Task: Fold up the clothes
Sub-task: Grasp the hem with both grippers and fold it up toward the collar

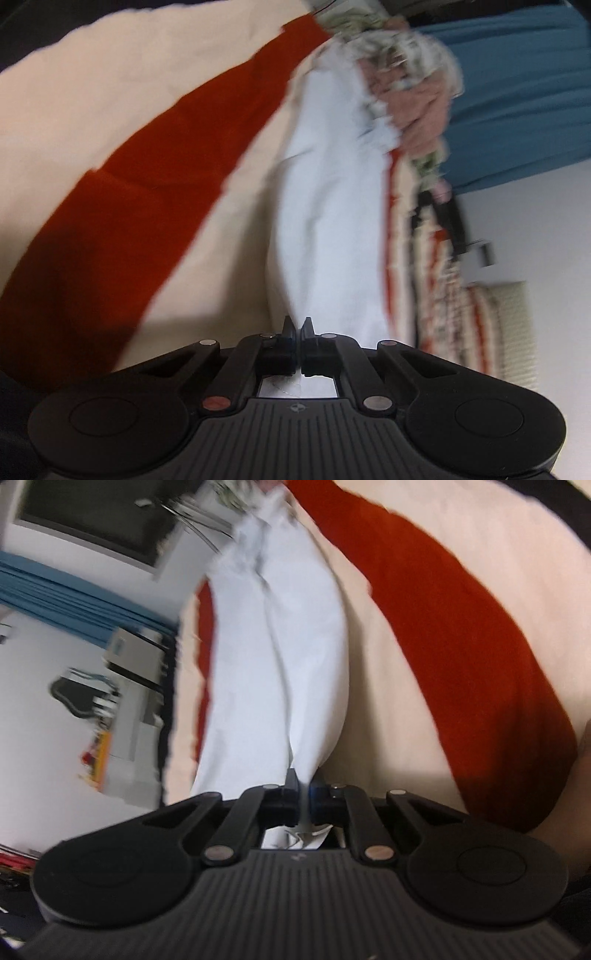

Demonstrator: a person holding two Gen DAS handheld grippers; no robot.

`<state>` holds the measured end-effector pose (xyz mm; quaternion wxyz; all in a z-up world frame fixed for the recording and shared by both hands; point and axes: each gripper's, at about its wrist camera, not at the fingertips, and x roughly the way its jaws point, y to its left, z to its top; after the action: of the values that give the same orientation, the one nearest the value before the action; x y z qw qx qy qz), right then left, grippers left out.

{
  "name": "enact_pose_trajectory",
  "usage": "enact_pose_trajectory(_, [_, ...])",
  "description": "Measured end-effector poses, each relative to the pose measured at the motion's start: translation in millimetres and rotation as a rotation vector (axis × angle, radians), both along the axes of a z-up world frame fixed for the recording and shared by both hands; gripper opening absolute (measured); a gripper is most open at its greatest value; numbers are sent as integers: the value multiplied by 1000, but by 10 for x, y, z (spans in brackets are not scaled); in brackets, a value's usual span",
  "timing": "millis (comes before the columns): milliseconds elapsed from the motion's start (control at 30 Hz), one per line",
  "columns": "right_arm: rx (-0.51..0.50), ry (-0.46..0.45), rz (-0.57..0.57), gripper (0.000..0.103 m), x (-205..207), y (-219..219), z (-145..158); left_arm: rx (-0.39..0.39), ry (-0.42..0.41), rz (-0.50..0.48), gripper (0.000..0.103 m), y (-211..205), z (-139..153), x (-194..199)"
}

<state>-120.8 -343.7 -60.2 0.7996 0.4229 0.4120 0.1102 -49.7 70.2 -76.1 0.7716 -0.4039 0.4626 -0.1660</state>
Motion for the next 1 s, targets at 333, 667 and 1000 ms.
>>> enact_pose_trajectory(333, [-17, -308, -15, 8, -305, -244, 1250, -109, -168, -1, 1, 132, 1219, -394])
enact_pose_trajectory(667, [18, -165, 4, 8, -806, -358, 660, -76, 39, -34, 1, 72, 699, -959])
enact_pose_trajectory(1000, [116, -118, -126, 8, 639, -455, 403, -8, -21, 50, 2, 14, 643, 482])
